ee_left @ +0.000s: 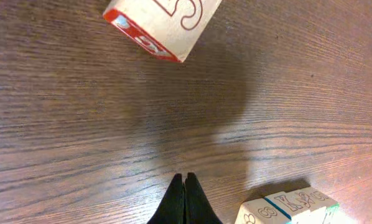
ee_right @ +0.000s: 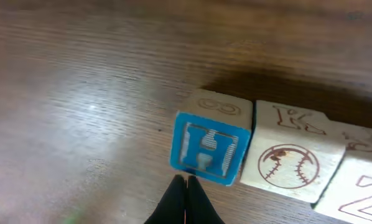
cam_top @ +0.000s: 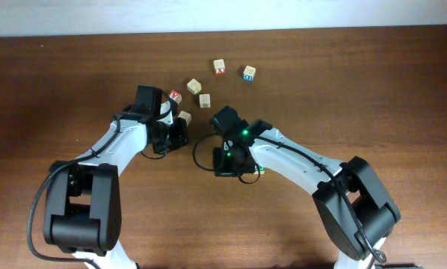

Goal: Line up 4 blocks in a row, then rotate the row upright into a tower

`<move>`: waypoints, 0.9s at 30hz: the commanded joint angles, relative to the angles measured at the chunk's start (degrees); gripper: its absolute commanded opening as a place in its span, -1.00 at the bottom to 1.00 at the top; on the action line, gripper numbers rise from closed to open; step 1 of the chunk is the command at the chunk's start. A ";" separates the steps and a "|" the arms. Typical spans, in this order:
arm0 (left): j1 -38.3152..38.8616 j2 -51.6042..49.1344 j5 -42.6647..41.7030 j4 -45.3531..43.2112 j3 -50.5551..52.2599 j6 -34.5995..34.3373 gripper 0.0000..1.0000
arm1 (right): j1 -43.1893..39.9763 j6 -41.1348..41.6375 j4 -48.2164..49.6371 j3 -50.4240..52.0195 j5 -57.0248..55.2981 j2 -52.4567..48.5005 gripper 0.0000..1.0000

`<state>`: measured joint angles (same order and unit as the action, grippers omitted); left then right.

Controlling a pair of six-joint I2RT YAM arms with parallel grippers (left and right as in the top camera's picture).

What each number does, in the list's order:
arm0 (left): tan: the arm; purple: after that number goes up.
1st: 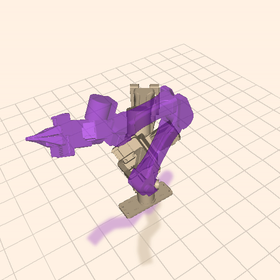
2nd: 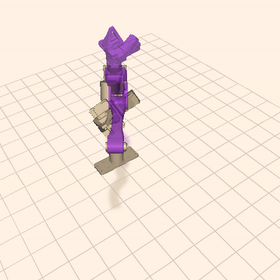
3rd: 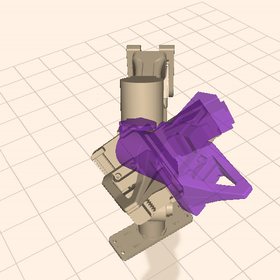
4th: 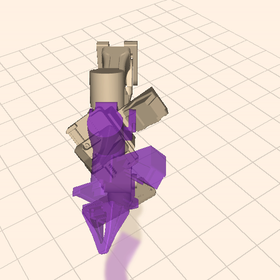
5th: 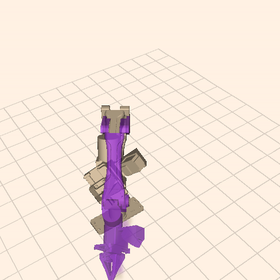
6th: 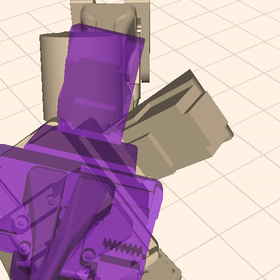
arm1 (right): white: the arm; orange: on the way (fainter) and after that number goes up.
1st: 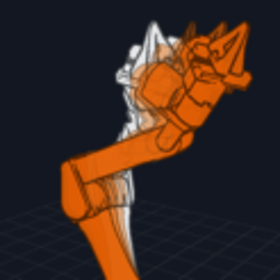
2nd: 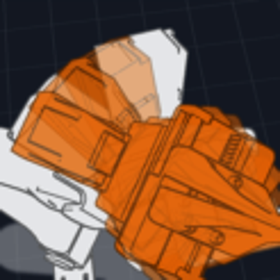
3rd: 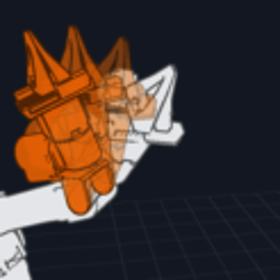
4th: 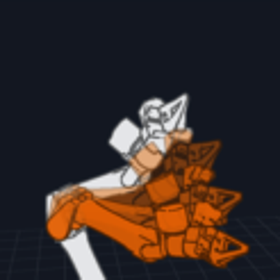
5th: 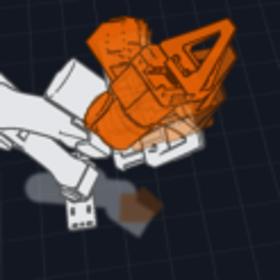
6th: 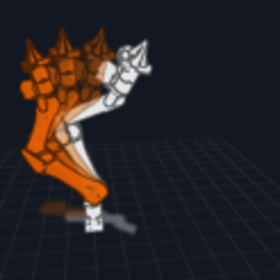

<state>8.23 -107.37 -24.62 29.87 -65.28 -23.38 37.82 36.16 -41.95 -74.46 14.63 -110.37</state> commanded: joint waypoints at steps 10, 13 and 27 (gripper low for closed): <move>12.98 -0.61 -4.44 4.26 -0.81 4.83 -1.00 | -29.22 -19.21 -7.28 3.45 11.32 9.70 -0.92; 12.98 -0.50 -6.19 3.23 -2.75 6.19 -1.00 | -30.45 -19.23 -5.75 5.03 11.30 9.70 -0.92; 10.99 1.31 -1.05 9.31 -1.53 4.76 -1.00 | -30.27 -17.05 4.81 16.28 13.66 9.70 -0.91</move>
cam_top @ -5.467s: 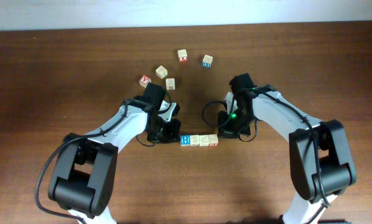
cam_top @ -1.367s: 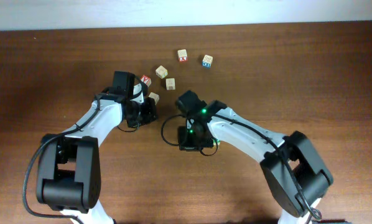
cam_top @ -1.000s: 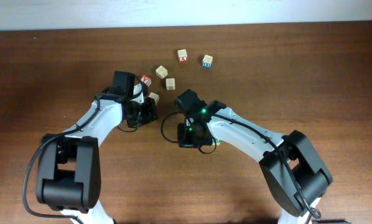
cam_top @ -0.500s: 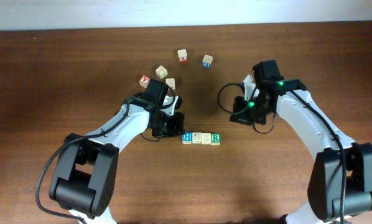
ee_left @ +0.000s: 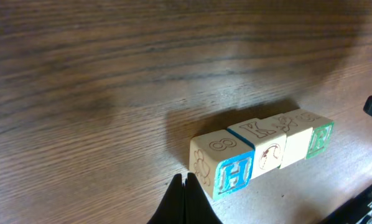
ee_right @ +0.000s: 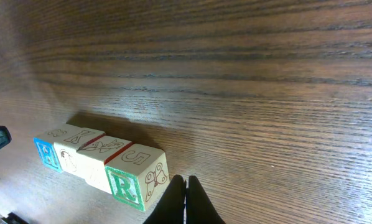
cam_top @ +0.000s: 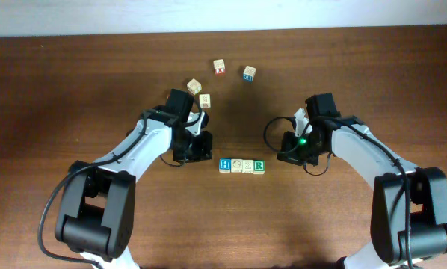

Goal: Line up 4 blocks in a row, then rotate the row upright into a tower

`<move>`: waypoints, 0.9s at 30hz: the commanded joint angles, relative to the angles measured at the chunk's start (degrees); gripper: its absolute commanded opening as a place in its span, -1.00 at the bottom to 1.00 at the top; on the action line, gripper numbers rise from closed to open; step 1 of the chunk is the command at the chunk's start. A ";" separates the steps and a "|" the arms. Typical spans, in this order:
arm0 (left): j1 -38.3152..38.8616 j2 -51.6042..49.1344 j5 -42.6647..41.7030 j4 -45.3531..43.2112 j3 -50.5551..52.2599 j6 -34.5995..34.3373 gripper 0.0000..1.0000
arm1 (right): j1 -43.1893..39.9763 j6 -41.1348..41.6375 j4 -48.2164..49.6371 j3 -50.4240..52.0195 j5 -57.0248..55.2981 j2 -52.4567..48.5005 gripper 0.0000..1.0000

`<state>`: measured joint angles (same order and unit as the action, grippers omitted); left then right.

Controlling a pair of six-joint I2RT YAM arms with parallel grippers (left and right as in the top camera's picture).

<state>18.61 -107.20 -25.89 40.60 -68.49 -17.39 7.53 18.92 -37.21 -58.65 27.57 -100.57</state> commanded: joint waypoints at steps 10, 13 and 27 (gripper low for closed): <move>3.10 1.03 1.75 -4.00 2.47 -2.93 -1.00 | 0.02 0.20 0.02 0.48 0.70 -0.09 -0.91; 3.17 1.03 3.69 -4.15 2.89 -4.46 -1.00 | 0.00 0.22 0.02 0.48 0.72 -0.09 -0.91; 5.25 -0.11 2.75 -3.65 2.93 -4.44 -1.00 | 0.02 0.59 -2.51 0.50 3.52 -0.09 -0.92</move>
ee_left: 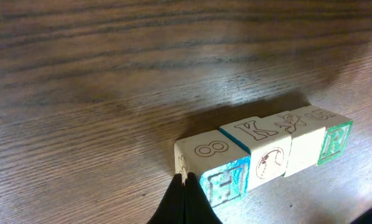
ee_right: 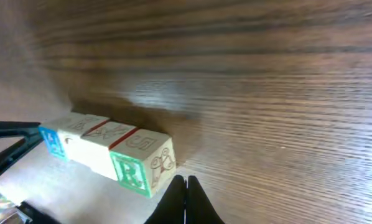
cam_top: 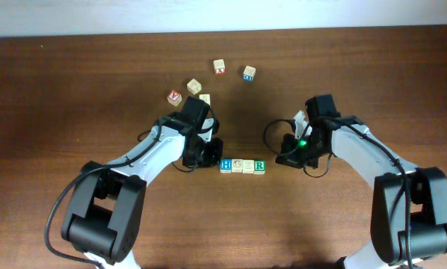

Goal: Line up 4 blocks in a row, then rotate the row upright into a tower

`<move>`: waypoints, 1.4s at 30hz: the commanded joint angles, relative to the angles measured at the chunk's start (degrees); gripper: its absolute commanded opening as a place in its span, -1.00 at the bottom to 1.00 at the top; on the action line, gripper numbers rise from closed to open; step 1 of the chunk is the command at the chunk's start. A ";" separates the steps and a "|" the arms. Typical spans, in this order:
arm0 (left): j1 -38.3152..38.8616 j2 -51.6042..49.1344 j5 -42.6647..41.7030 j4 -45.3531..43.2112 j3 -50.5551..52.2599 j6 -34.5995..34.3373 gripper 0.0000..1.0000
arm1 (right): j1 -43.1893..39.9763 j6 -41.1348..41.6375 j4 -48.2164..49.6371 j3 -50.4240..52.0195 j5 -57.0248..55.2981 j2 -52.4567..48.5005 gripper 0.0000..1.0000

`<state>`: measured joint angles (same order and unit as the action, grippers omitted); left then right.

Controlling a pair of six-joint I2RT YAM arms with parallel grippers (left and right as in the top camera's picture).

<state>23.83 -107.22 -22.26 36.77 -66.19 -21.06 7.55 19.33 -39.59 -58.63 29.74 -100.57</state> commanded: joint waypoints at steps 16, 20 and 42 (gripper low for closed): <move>0.02 -0.09 -2.01 0.98 0.63 -1.18 -1.00 | 1.77 0.17 0.13 0.48 1.14 -0.09 -0.92; 0.02 -0.09 -2.58 0.92 0.63 -0.28 -1.00 | 2.21 0.22 0.61 0.48 1.66 -0.09 -0.92; 0.13 -1.53 -2.86 -0.74 0.63 0.15 -1.00 | 0.33 -1.75 0.61 0.50 7.10 -0.13 -0.92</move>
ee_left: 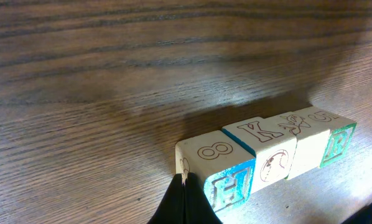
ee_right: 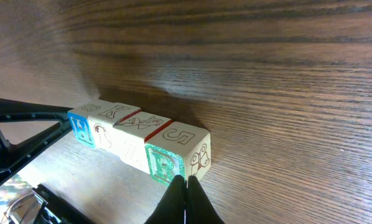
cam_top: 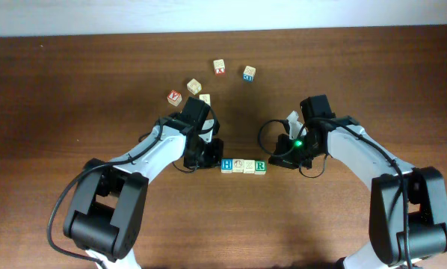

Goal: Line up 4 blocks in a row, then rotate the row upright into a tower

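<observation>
Four wooden blocks lie in a touching row (cam_top: 242, 166), running from the blue H block (cam_top: 226, 165) on the left to the green R block (cam_top: 259, 166) on the right. My left gripper (cam_top: 211, 161) is shut, its tips (ee_left: 185, 180) against the H block's (ee_left: 218, 167) left end face. My right gripper (cam_top: 273, 161) is also shut, with its tips (ee_right: 186, 182) at the lower corner of the R block (ee_right: 176, 155). Neither gripper holds anything.
Several loose blocks lie at the back: a red-lettered one (cam_top: 174, 97), two plain ones (cam_top: 194, 87) (cam_top: 205, 99), another red-lettered one (cam_top: 220, 67) and a blue-lettered one (cam_top: 249, 73). The table's far edge (cam_top: 223, 31) runs along the top.
My right gripper has come in to the left and now touches the R block's corner. The left gripper stays at the H block's end. The row looks unmoved.
First my right gripper was shut beside the H block, with the left near a red block to the row's left. Then the right arm stood off to the right and the left neared the row. The left reached the H end; now both flank the row.
</observation>
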`<move>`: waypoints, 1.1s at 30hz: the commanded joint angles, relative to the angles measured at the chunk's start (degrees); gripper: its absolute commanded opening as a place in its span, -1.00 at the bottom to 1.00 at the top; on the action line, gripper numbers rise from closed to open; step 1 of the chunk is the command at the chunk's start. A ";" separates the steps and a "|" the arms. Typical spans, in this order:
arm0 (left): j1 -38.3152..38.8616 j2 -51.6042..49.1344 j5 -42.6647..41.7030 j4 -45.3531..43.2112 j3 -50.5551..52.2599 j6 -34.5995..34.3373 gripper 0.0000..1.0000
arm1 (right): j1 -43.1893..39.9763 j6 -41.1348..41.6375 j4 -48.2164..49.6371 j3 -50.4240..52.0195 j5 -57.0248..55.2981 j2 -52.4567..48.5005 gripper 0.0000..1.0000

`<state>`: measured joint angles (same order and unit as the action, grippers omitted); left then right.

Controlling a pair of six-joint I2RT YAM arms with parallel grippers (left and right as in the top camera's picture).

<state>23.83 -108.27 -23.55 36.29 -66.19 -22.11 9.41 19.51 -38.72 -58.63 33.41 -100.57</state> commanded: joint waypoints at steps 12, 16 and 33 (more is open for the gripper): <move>0.13 -0.48 -2.14 -0.09 0.63 1.18 -1.00 | -3.69 -1.20 4.81 4.85 6.05 -3.32 -0.92; 0.13 -0.48 -2.62 -0.04 0.63 1.18 -1.00 | -3.04 -1.01 6.12 4.85 6.71 -4.42 -0.92; 0.02 -0.48 -2.62 0.39 0.57 1.18 -1.00 | -0.79 0.48 6.05 4.85 5.64 -5.57 -0.92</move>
<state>23.77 -108.29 -25.02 36.64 -66.19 -22.06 7.88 19.53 -32.69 -54.13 38.85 -104.79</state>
